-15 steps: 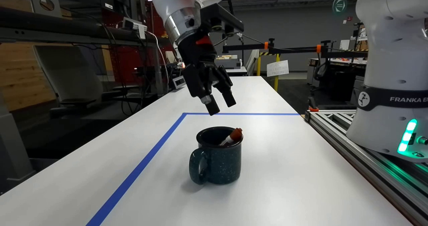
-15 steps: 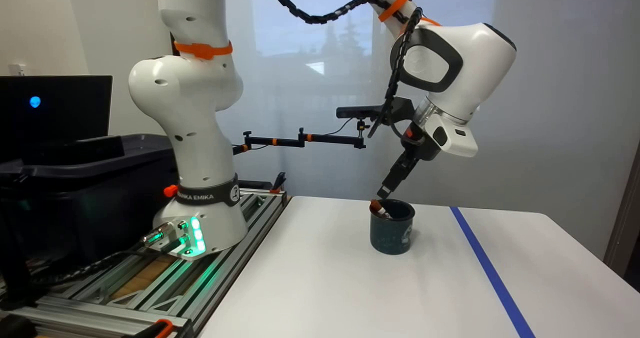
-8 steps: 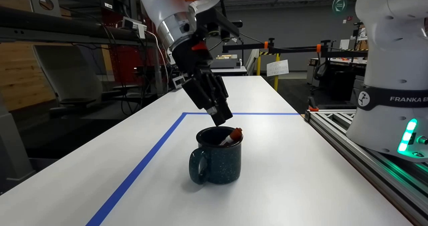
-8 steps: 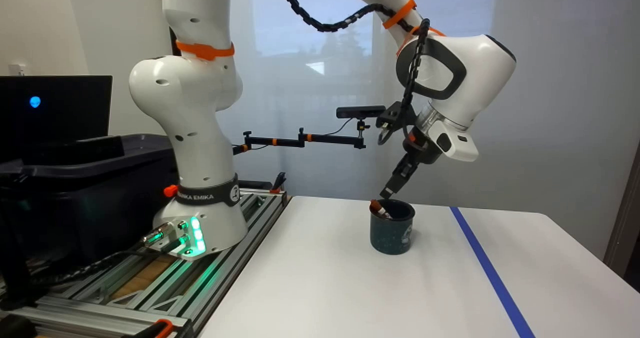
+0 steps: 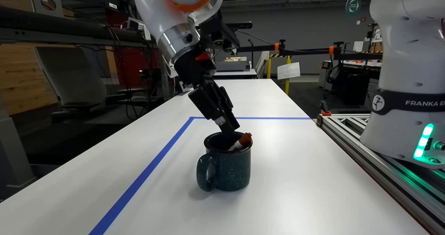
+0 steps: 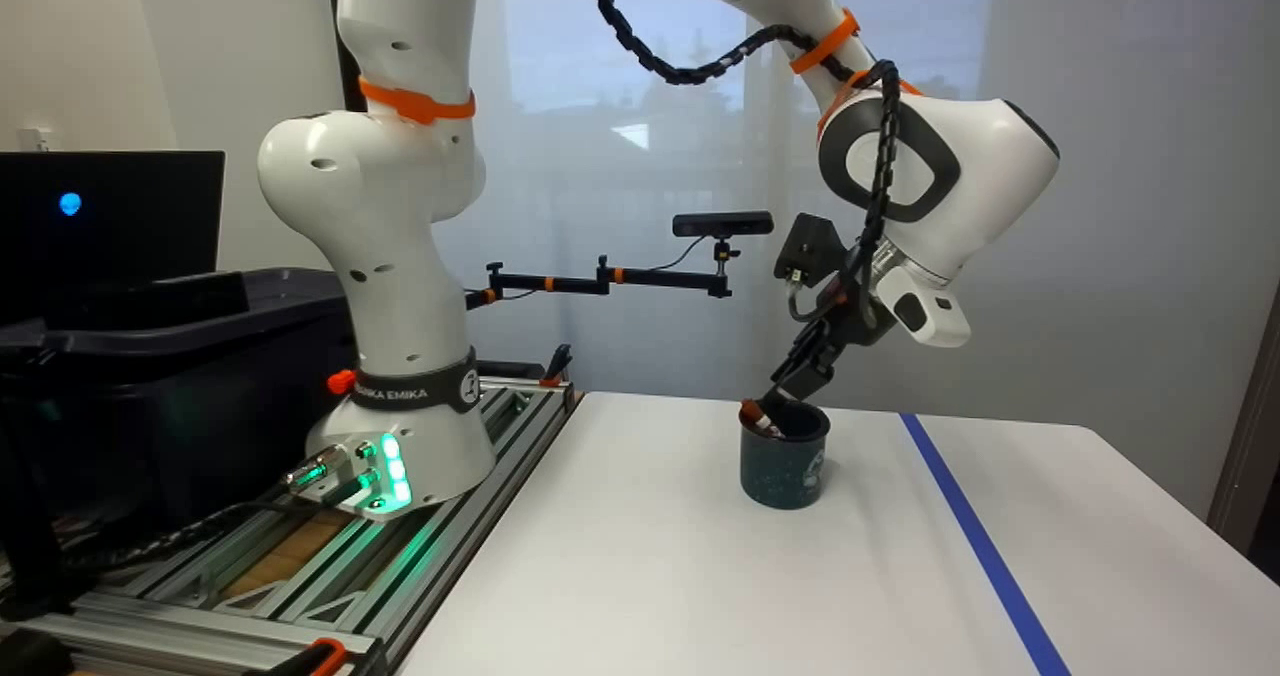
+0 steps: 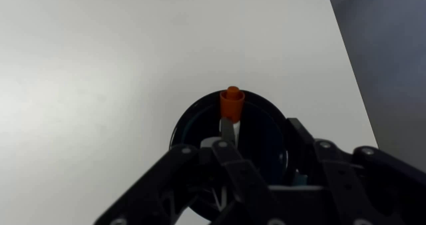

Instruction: Remove the marker out of the cup

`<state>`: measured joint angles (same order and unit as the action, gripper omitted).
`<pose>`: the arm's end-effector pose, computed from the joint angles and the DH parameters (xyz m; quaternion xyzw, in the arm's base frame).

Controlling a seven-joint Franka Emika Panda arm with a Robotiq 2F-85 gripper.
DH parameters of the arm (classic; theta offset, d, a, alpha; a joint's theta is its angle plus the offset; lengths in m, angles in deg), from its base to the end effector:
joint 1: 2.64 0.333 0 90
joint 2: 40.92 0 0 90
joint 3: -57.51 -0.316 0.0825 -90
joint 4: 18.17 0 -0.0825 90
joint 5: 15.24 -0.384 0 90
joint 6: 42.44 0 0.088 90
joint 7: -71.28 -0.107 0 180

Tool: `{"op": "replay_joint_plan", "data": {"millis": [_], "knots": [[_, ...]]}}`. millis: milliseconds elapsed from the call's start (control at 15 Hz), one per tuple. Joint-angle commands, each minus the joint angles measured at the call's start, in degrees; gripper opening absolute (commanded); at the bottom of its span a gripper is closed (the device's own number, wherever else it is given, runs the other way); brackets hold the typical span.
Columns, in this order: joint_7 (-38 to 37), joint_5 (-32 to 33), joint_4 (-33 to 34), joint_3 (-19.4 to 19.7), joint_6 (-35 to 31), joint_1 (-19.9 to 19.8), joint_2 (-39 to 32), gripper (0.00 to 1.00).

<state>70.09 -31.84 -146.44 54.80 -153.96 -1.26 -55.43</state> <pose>0.4764 0.0539 0.2273 -0.9541 0.0622 0.2722 0.1085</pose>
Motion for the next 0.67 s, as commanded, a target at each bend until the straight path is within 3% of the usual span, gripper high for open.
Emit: {"op": "replay_joint_plan", "data": {"millis": [0,267,600], "knots": [[2.0,0.8,3.8,-0.1,3.6,-0.2,-3.0,0.44],[1.4,2.1,5.6,0.0,4.7,0.1,-5.1,0.41],[0.7,4.4,5.9,0.1,5.8,0.6,-6.2,0.46]]}}
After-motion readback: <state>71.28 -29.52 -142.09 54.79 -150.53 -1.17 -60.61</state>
